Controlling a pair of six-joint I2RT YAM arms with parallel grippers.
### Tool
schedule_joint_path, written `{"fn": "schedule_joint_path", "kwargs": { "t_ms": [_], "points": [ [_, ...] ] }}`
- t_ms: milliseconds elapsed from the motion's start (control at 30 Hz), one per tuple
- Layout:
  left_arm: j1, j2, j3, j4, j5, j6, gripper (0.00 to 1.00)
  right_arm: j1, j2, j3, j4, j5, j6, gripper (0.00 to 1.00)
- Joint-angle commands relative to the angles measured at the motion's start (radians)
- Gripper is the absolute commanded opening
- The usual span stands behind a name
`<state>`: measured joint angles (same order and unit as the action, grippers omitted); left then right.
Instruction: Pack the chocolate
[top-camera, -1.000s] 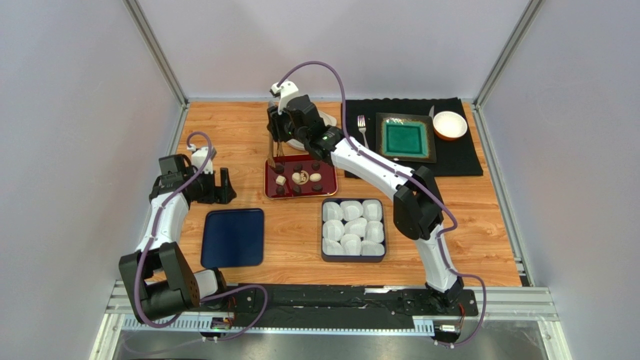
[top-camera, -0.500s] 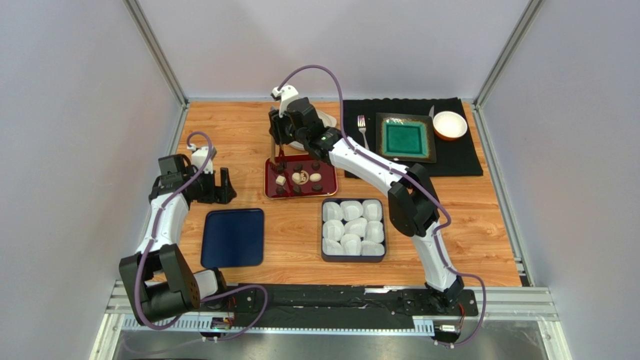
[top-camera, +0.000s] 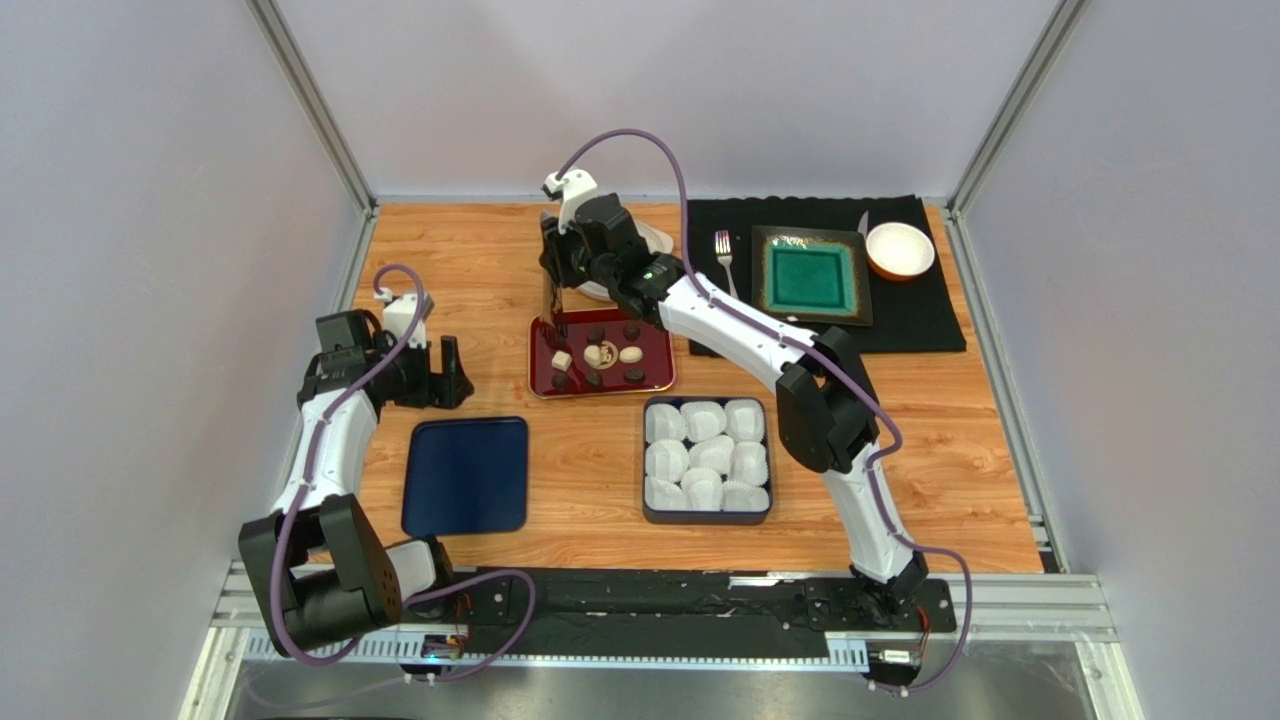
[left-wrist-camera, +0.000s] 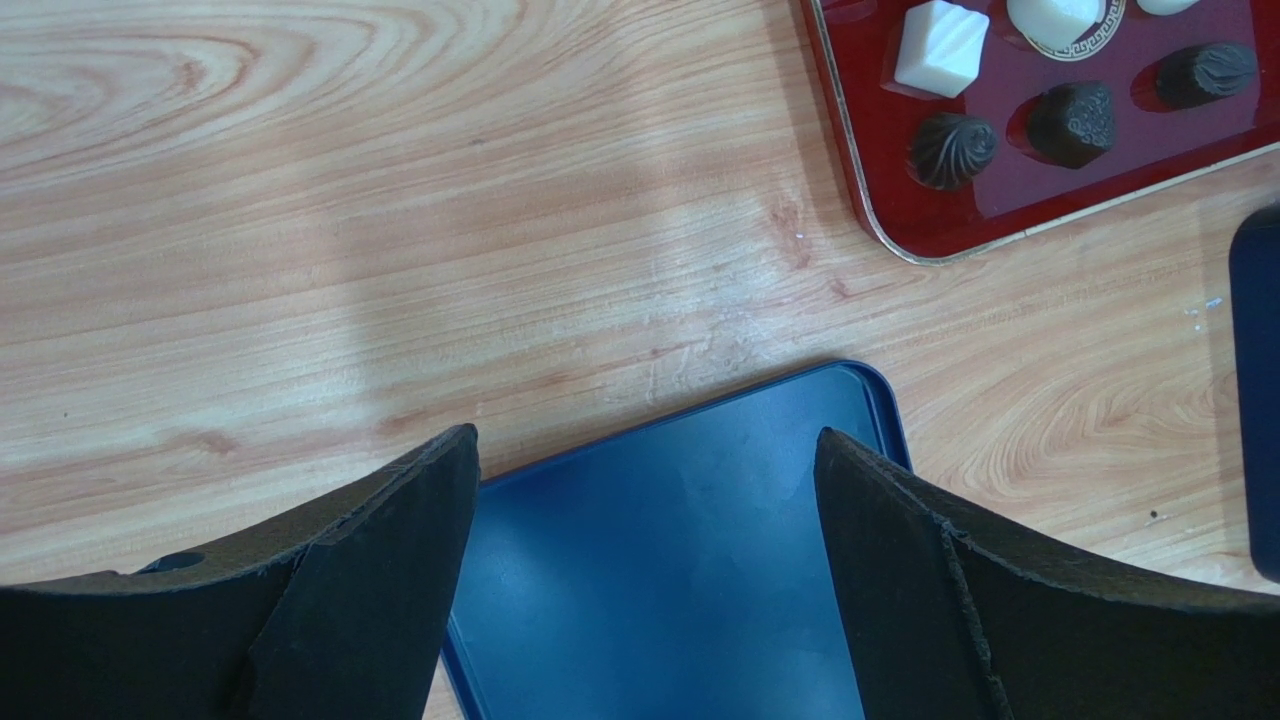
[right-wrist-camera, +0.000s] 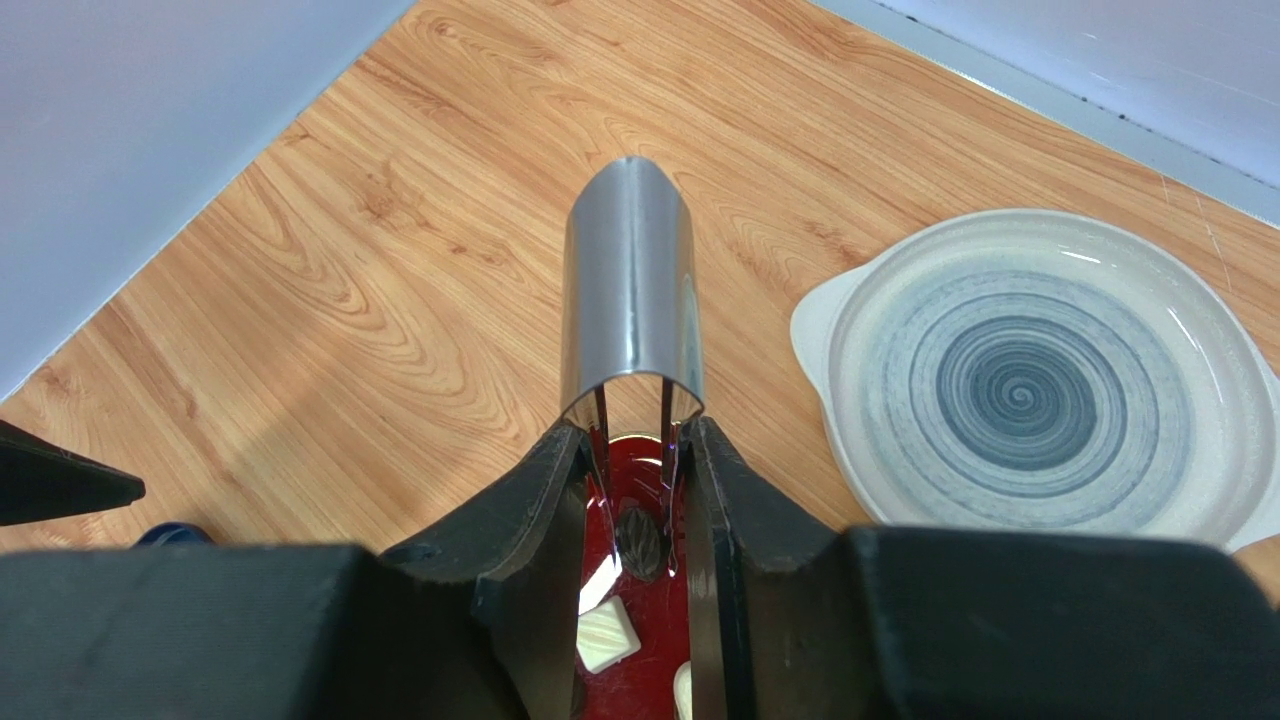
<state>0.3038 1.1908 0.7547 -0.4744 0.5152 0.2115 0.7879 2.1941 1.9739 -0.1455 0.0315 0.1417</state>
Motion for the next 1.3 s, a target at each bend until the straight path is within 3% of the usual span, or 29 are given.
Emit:
{"fn": "schedule_joint_path", "kwargs": {
  "t_ms": [0,267,967,1267],
  "points": [
    [0.011,-0.03,-0.006,0.014,0.009,0.022,0.91,-0.007,-0.042,0.059,0.037,-0.008,-0.02,0.1],
    [0.012,-0.036,-0.005,0.008,-0.012,0.031,0.91,-0.01,-0.181,0.023,-0.022,0.008,-0.076,0.01],
    [0.02,-0.066,0.006,-0.049,-0.046,0.063,0.91,-0.012,-0.93,-0.619,-0.199,0.045,-0.068,0.0],
    [0.021,-0.069,0.005,-0.058,-0.034,0.054,0.91,-0.009,-1.067,-0.753,-0.253,0.019,-0.027,0.0]
  ]
}}
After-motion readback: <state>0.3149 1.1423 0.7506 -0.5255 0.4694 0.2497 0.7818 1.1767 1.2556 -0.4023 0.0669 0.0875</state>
